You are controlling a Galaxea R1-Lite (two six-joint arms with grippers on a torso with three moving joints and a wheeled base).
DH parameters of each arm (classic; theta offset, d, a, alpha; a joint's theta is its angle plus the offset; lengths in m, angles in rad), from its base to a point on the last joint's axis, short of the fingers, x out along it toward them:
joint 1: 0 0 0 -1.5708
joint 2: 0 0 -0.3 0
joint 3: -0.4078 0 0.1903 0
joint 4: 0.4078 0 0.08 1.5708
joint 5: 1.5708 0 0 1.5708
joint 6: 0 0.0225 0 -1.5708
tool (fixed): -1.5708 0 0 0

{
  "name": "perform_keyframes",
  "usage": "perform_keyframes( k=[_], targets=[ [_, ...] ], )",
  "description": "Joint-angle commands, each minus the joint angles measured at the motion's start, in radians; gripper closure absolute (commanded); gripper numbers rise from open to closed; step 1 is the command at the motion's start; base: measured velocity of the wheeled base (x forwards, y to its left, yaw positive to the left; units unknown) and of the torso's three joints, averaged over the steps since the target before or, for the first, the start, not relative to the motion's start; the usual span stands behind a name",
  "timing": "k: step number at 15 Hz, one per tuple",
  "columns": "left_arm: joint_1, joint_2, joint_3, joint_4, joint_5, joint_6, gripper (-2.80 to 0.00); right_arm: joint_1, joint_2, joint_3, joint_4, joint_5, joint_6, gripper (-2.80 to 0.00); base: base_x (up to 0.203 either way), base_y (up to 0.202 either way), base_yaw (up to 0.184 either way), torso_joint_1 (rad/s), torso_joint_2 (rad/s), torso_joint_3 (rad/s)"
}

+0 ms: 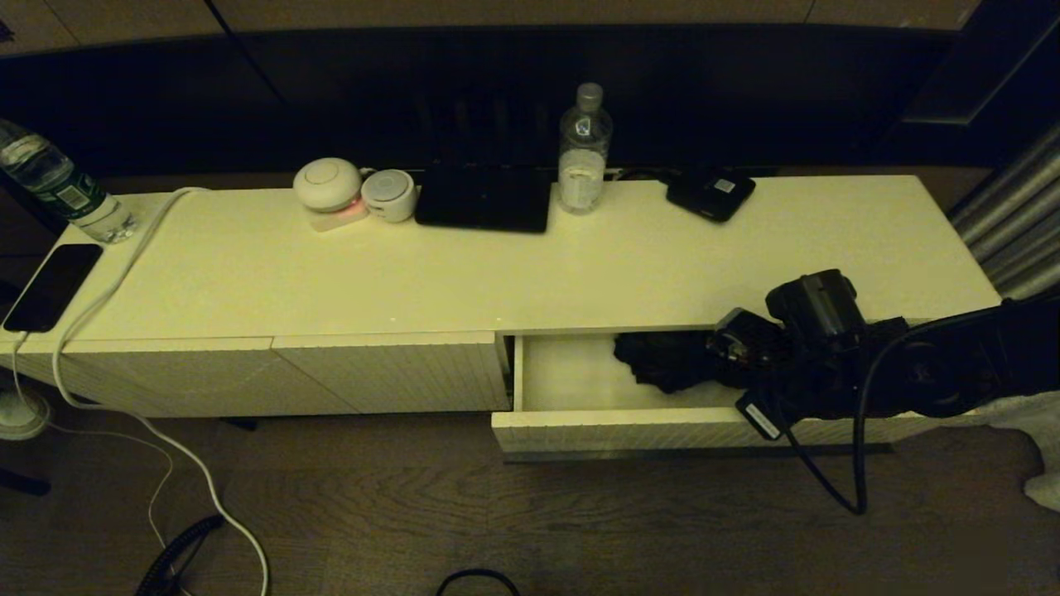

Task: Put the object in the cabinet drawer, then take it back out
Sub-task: Open the drawer

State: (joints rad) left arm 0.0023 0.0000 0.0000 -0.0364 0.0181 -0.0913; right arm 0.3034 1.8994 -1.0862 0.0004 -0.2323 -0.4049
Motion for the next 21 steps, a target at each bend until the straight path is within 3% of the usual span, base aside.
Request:
perform_keyframes(
  k=[1,15,21],
  targets=[
    [0.001,-0.002,0.000,0.000,0.000,-0.001,0.00,0.008,-0.033,0.045,0.005,-0.001,0.008,0.00,0.000,0.000,0.000,0.000,0.00,0.000],
    [0.001,-0.002,0.000,0.000,0.000,-0.001,0.00,0.060,-0.060,0.247,0.012,0.007,0.108,0.00,0.000,0.000,0.000,0.000,0.00,0.000],
    [0.000,-0.002,0.000,0.000,0.000,-0.001,0.00,0.060,-0.097,0.317,0.009,0.011,0.112,0.00,0.000,0.000,0.000,0.000,0.00,0.000]
  ],
)
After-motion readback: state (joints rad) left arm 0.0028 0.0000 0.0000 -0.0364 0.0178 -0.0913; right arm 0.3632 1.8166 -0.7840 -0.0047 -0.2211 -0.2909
